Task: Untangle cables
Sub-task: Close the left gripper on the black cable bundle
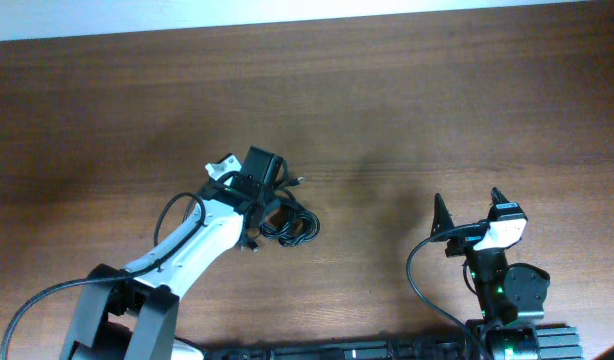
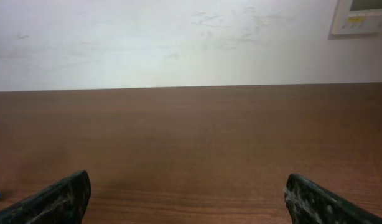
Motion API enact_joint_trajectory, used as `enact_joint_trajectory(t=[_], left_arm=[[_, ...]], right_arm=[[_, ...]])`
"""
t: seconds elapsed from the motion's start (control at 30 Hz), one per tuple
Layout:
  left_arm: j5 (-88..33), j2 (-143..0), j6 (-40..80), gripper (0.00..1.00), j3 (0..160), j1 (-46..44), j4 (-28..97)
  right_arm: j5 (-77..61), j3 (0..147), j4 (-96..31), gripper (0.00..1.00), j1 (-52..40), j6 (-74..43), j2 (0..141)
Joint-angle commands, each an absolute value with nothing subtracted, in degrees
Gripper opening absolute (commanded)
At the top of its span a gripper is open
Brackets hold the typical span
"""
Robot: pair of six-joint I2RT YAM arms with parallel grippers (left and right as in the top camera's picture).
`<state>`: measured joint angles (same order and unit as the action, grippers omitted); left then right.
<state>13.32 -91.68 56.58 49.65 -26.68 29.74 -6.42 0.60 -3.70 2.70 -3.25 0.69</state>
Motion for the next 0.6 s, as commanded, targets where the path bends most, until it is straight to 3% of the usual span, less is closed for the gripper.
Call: enact_joint_trajectory(t=[0.0, 0.33, 0.47, 0.57], left_arm=[[8.82, -92.25, 55.40, 0.51, 49.47, -26.89, 33.45], [-3.44, -92.25, 55.40, 0.58, 49.47, -26.89, 36.62], [-4.47, -92.25, 55.40, 0.46, 49.47, -26.89, 37.06], [-2.70, -92.25, 55.40, 0.45, 49.47, -26.89, 37.08]], right_arm=[[-5.74, 0.32, -4.10, 0.99, 3.03, -3.68, 0.32], [-5.74, 0.32, -4.10, 0.99, 3.03, -3.70, 0.32], [-5.74, 0.32, -4.10, 0.99, 3.03, -3.68, 0.32], [-5.74, 0.32, -4.10, 0.99, 3.03, -3.68, 0.32]])
